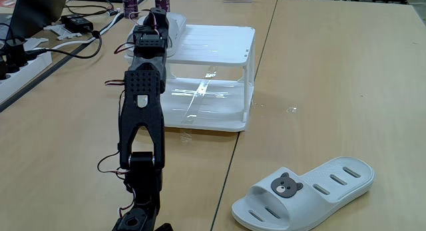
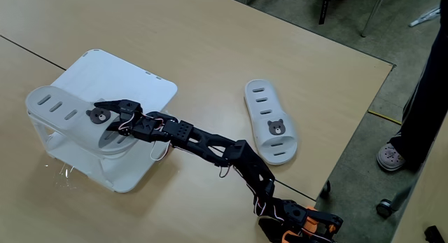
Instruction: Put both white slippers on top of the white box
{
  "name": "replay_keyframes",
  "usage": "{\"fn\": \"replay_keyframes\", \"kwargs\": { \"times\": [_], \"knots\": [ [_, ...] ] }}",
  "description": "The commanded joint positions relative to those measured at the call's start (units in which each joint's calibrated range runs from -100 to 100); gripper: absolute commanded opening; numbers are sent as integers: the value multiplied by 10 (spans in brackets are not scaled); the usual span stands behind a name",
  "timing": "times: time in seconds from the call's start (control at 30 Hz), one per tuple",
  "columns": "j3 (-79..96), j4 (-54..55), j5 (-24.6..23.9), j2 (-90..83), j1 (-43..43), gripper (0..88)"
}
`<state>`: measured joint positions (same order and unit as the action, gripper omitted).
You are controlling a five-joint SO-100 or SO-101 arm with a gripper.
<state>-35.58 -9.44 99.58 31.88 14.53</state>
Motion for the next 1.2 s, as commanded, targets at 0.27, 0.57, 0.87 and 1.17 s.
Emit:
{"fn": "replay_keyframes", "kwargs": {
  "times": [0.27, 0.57, 0.87, 1.17],
  "knots": [
    [216, -3, 4, -277, 1, 292],
    [478, -1, 4, -477, 1, 292],
    [720, -1, 4, -715, -7, 293],
    [981, 5, 4, -911, -52, 286]
  ]
}}
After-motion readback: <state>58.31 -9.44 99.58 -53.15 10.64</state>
